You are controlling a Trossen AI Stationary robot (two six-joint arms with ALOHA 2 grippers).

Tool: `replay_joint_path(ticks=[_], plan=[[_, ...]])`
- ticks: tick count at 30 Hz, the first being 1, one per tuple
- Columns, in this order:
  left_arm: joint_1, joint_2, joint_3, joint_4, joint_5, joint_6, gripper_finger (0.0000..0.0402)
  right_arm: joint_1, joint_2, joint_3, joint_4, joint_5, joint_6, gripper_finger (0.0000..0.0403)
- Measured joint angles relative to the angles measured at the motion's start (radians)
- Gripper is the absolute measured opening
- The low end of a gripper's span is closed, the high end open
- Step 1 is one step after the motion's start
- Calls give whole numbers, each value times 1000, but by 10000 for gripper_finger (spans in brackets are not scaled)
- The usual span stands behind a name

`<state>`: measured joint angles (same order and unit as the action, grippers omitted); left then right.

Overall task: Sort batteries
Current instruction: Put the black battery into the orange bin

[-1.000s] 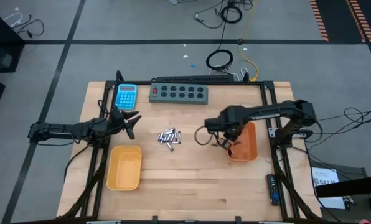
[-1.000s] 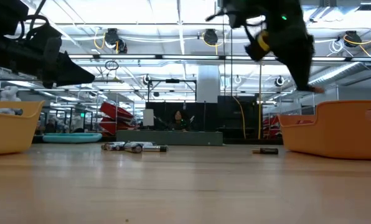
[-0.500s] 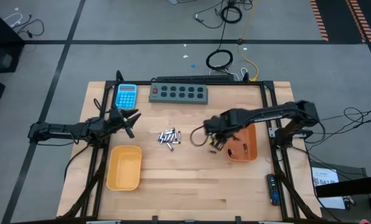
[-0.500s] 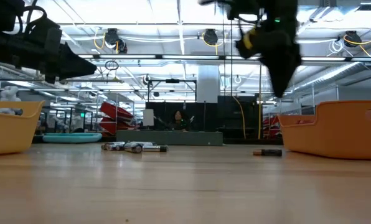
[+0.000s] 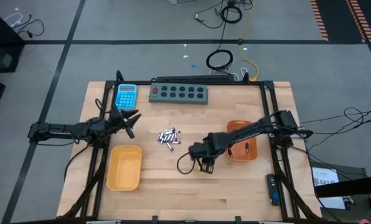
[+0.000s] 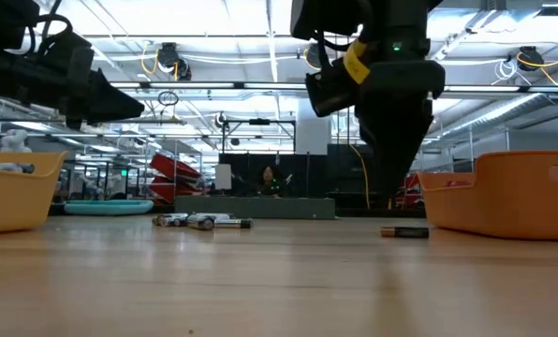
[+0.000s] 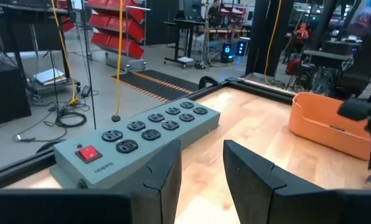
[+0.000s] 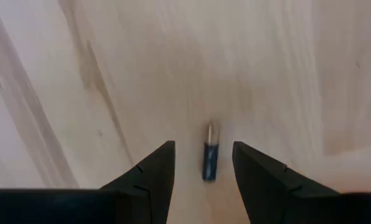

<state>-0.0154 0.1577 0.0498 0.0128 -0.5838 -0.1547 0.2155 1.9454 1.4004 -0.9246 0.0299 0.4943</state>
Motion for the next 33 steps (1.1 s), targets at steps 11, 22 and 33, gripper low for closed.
replay_joint_path(ticks=[11, 22, 33], plan=[[0, 0, 1, 42, 0, 12, 127, 32, 50, -70, 46, 79, 20, 162], [0, 2, 1, 41, 0, 11, 127, 32, 43, -101, 81, 91, -43, 137], [0, 2, 1, 0, 0, 2, 127, 179, -95, -75, 20, 66, -135, 132]])
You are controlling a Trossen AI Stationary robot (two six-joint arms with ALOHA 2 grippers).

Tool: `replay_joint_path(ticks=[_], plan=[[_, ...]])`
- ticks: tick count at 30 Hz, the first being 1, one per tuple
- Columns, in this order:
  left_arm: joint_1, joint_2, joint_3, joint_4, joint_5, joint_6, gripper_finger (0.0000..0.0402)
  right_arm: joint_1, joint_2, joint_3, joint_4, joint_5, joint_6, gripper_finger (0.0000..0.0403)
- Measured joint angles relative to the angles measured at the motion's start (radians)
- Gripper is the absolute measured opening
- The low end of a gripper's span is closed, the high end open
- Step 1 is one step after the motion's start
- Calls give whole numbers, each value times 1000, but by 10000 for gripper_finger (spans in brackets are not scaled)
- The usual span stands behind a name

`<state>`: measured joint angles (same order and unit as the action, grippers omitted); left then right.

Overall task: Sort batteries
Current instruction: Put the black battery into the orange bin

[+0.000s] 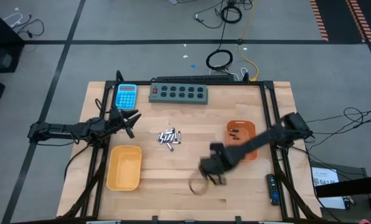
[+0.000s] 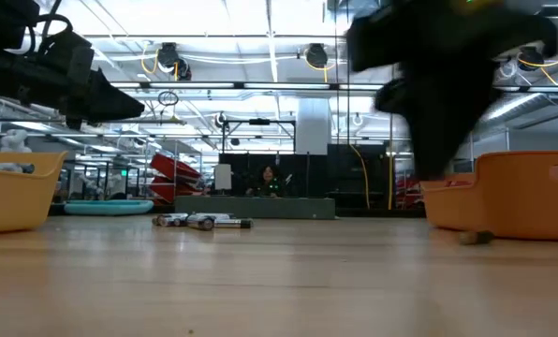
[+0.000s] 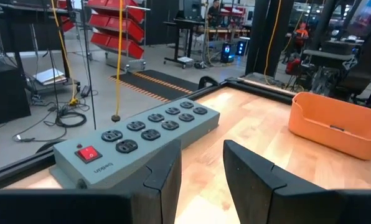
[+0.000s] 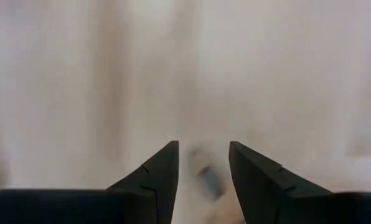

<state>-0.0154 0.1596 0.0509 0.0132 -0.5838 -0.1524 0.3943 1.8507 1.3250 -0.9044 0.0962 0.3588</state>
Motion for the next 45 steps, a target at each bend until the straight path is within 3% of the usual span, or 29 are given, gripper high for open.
replay_joint_path(ticks=[2, 7, 23, 29, 34, 37, 42, 45], plan=[[0, 0, 0, 3, 0, -9, 127, 59, -4, -2, -4, 3, -6, 132], [0, 0, 0, 10, 3, -26, 127, 157, 8, -2, -34, 130, -16, 132], [0, 5, 1, -32, 6, -35, 127, 188, 98, -2, -139, 25, -118, 132], [0, 5, 1, -31, 6, -26, 127, 202, 132, -21, -141, -48, -137, 132], [0, 5, 1, -30, 6, -26, 127, 206, 131, -60, -104, -47, -147, 130], [0, 5, 1, -30, 5, -26, 127, 200, 131, -66, -87, -67, -184, 112], [0, 5, 1, -30, 6, -32, 127, 180, 132, -68, -55, -129, -241, 23], [0, 5, 1, -34, 6, -50, 127, 160, 132, -69, -46, -136, -245, 15]])
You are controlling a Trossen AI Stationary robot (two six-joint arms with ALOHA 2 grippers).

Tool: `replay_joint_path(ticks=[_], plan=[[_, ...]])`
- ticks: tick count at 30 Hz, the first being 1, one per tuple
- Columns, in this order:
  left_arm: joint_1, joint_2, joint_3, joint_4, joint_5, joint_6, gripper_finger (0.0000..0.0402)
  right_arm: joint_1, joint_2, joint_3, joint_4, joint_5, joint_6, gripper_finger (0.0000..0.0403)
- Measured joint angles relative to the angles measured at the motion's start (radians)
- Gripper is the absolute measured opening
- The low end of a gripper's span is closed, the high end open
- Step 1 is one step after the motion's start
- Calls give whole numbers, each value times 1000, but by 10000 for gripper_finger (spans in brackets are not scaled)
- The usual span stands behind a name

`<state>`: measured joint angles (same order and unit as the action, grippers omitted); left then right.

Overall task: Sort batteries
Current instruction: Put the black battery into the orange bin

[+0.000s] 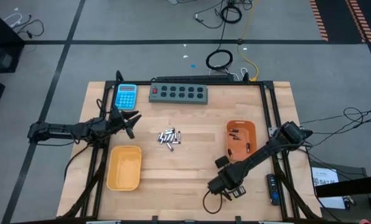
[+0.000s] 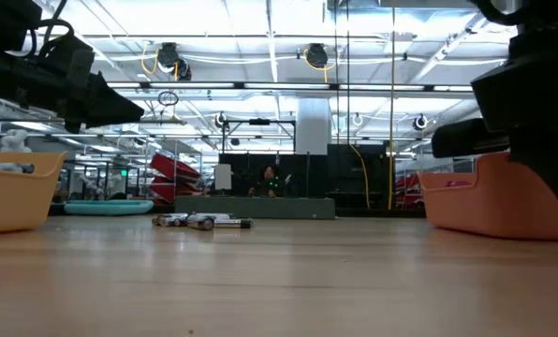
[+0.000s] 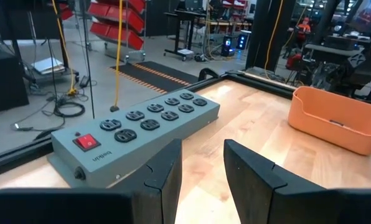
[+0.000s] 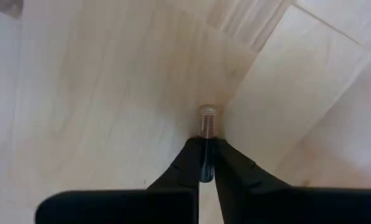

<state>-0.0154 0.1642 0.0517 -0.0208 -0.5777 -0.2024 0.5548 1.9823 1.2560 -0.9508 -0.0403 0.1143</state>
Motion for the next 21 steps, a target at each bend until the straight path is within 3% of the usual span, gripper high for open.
replay_joint_path(ticks=[7, 11, 16, 21], plan=[[0, 0, 0, 1, 26, -22, 127, -49, -9, 23, -2, 10, -18, 6], [0, 0, 0, 0, 27, -28, 127, -87, -61, 37, 53, 174, -15, 3], [0, 0, 0, 0, 27, -29, 127, -128, -178, 36, -147, 295, 85, 2], [0, 2, 0, -2, 28, -28, 127, -155, -325, 37, -404, 380, 306, 2]])
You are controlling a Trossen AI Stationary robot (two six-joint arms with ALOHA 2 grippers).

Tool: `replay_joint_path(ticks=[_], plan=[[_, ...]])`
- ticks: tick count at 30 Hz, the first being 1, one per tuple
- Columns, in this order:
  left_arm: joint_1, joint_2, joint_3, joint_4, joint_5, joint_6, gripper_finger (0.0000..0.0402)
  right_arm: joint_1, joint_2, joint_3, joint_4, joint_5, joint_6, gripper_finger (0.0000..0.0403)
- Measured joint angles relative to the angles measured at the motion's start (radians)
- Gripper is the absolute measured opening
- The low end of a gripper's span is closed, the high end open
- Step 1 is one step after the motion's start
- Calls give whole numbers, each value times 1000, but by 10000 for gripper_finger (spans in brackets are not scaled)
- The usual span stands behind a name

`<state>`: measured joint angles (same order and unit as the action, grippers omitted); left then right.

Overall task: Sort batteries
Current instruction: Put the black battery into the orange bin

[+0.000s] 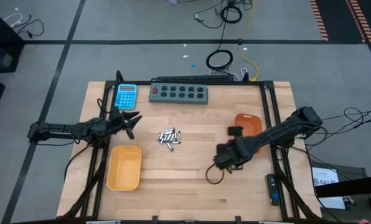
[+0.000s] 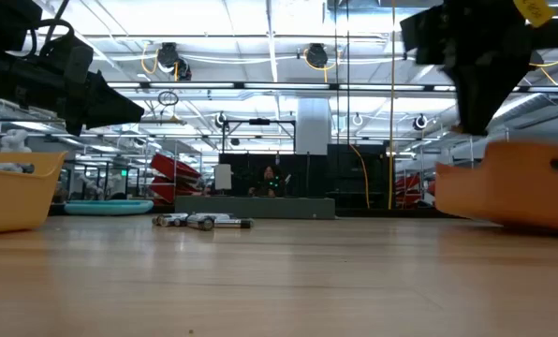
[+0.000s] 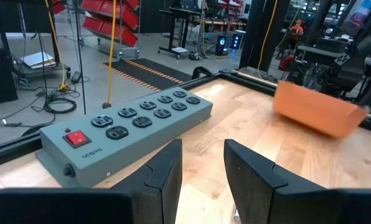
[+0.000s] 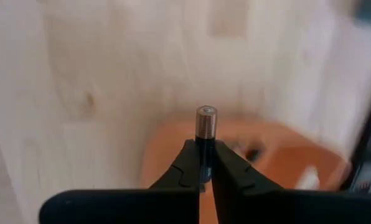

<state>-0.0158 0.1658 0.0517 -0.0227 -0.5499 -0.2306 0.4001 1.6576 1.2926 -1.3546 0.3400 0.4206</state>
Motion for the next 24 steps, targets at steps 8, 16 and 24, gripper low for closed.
replay_joint_path(ticks=[8, 16, 24], plan=[[0, 0, 0, 6, 0, 0, 127, -1, -175, 0, 47, 97, 184, 3], [0, 0, 0, 7, 0, 1, 127, -61, -207, -63, -171, 102, 511, 4], [0, 0, 0, 21, 0, 10, 127, -195, -213, -353, 56, -129, 433, 5]])
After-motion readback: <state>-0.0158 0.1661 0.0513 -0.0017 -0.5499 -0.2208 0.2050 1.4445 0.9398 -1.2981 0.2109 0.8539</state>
